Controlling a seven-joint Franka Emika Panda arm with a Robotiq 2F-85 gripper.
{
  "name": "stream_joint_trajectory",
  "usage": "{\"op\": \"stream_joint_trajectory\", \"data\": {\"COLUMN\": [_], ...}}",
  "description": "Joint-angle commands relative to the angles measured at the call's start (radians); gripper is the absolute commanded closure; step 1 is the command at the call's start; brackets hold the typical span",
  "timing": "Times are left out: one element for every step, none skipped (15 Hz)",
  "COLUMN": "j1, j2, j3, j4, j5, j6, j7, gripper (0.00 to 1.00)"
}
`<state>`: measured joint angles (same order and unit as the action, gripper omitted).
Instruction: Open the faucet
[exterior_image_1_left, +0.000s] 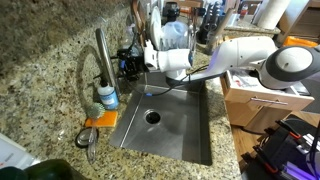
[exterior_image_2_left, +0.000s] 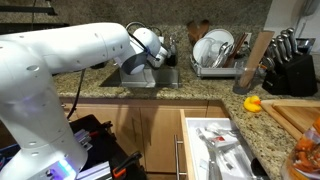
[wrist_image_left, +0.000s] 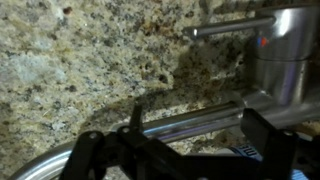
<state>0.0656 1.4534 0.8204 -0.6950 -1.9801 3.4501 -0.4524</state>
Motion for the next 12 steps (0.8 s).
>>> {"op": "stream_joint_trajectory", "data": {"j1": [-0.036, -0.038, -0.029, -0.046, -0.038, -0.034, -0.033, -0.033, -0.032, -0.031, -0.036, -0.024], "j2": [0.020, 0.025, 0.012, 0.016, 0.017, 0.017, 0.015, 0.015, 0.018, 0.022, 0.023, 0.022], "j3": [0.095, 0.105, 0.086, 0.143, 0.156, 0.112, 0.125, 0.124, 0.122, 0.122, 0.126, 0.117], "j4": [-0.021, -0.008, 0.021, 0.012, 0.042, 0.017, 0.023, 0.023, 0.023, 0.023, 0.022, 0.072], "j5": [-0.107, -0.127, -0.110, -0.115, -0.093, -0.080, -0.075, -0.076, -0.076, -0.076, -0.076, -0.038], "j6": [0.003, 0.007, 0.024, 0.005, 0.005, 0.004, 0.003, 0.003, 0.003, 0.003, 0.003, 0.003], "j7": [-0.174, -0.212, -0.242, -0.319, -0.373, -0.282, -0.298, -0.291, -0.288, -0.287, -0.294, -0.311], "gripper": [0.00, 0.00, 0.00, 0.00, 0.00, 0.00, 0.00, 0.00, 0.00, 0.00, 0.00, 0.00]}}
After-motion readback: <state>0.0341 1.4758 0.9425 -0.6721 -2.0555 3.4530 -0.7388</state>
